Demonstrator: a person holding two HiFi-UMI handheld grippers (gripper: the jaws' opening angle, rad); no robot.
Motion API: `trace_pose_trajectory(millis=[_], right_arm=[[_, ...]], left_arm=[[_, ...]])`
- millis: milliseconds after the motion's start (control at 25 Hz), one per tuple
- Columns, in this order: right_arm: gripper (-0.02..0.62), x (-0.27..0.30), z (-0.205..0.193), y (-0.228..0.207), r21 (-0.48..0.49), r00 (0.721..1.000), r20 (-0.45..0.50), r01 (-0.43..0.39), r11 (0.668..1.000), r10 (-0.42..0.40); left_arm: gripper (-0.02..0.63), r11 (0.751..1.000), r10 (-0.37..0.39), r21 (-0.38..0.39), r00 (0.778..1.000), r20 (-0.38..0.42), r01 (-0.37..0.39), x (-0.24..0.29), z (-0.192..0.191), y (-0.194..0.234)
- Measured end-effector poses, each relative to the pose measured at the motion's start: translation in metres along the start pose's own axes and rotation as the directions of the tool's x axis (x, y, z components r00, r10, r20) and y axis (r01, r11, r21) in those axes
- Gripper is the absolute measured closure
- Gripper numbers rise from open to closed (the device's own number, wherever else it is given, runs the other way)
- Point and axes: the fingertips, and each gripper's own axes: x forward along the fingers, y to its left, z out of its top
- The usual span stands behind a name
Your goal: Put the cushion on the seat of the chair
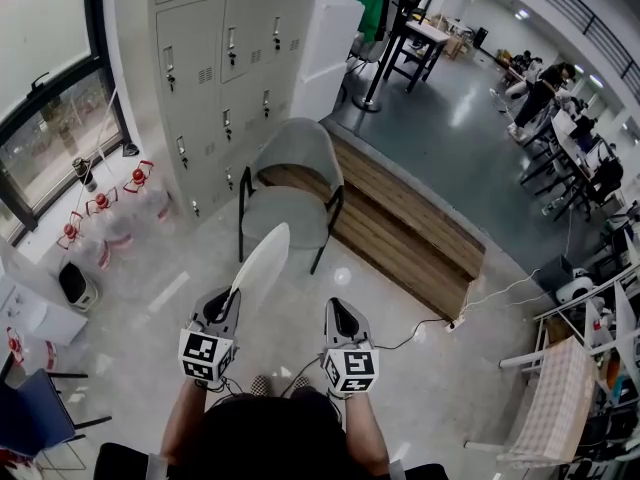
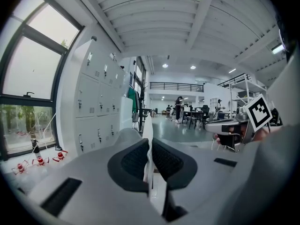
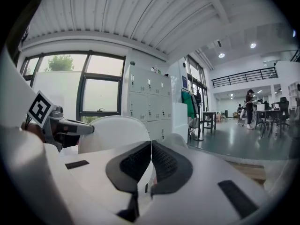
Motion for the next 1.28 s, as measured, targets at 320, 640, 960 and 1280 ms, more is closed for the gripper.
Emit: trace_pose_trajectory(millis=[320, 640, 960, 1280], right_arm=[[0.566, 0.019, -0.002, 0.009, -0.004, 1.000, -0.011, 0.001, 1.000, -0.002], [0.566, 0.069, -0.001, -0.010, -0.002, 1.000, -0.017, -0.006, 1.000, 0.006], [0.566, 0.154, 0.007, -0.068, 0.015, 1.000, -0.026, -0.011, 1.000, 0.011], [0.566, 0.243, 0.014, -0.127, 0.034, 0.998, -0.054, -0.033, 0.999, 0.035]], left_arm=[[0.571, 1.000, -0.016, 0.003, 1.000, -0.002, 0.016, 0.012, 0.000, 0.016], [0.571, 1.000, -0.009, -0.007, 1.000, -0.017, 0.009, 0.058, 0.000, 0.038], [0.571, 1.000, -0.006, -0.013, 0.999, -0.042, 0.005, 0.152, 0.013, 0.062], [0.571, 1.000, -0.004, -0.015, 0.998, -0.063, 0.003, 0.254, 0.033, 0.080]])
